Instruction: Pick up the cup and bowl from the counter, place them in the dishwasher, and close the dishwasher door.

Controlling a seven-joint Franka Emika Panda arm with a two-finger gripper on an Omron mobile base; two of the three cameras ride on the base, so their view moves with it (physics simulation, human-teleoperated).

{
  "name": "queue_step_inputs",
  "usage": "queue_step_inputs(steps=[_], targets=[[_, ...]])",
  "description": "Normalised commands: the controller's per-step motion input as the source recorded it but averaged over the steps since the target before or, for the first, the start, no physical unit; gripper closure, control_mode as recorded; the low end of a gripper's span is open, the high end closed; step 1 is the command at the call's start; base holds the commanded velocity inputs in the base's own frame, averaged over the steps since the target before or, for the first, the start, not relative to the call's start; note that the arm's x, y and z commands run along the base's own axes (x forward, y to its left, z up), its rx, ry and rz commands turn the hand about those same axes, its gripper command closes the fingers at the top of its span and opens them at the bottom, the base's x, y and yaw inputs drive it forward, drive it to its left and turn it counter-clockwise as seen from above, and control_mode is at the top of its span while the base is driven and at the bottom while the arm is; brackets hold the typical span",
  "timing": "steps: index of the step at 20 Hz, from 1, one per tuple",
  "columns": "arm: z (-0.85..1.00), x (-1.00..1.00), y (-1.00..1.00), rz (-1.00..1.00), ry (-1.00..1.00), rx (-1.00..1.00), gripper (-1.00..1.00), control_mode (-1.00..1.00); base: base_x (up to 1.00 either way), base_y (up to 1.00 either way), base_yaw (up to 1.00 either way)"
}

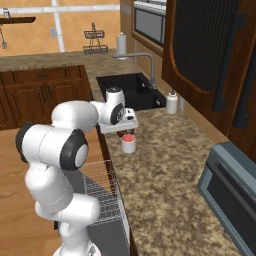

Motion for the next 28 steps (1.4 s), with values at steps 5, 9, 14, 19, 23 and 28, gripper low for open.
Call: queue_step_inputs(steps=[5, 9, 14, 19, 23, 28], targets=[[-0.38, 0.62, 0.08, 0.0, 0.05, -0.07, -1.0, -1.0, 0.0, 0.0, 0.0], [-0.44, 0.58, 0.0, 0.0, 0.04, -0.01, -1.0, -1.0, 0.0, 0.0, 0.0], [-0.41, 0.39, -0.02, 0.0, 0.02, 0.0, -1.0, -1.0, 0.0, 0.0, 0.0], [-0.11, -0.16, -0.17, -0.03, -0.02, 0.0, -1.0, -1.0, 0.0, 0.0, 0.0], [-0.08, -0.35, -0.08, -0.04, -0.03, 0.0, -1.0, -1.0, 0.0, 0.0, 0.0], [-0.15, -0.32, 0.01, -0.01, -0.01, 0.0, -1.0, -1.0, 0.0, 0.0, 0.0]])
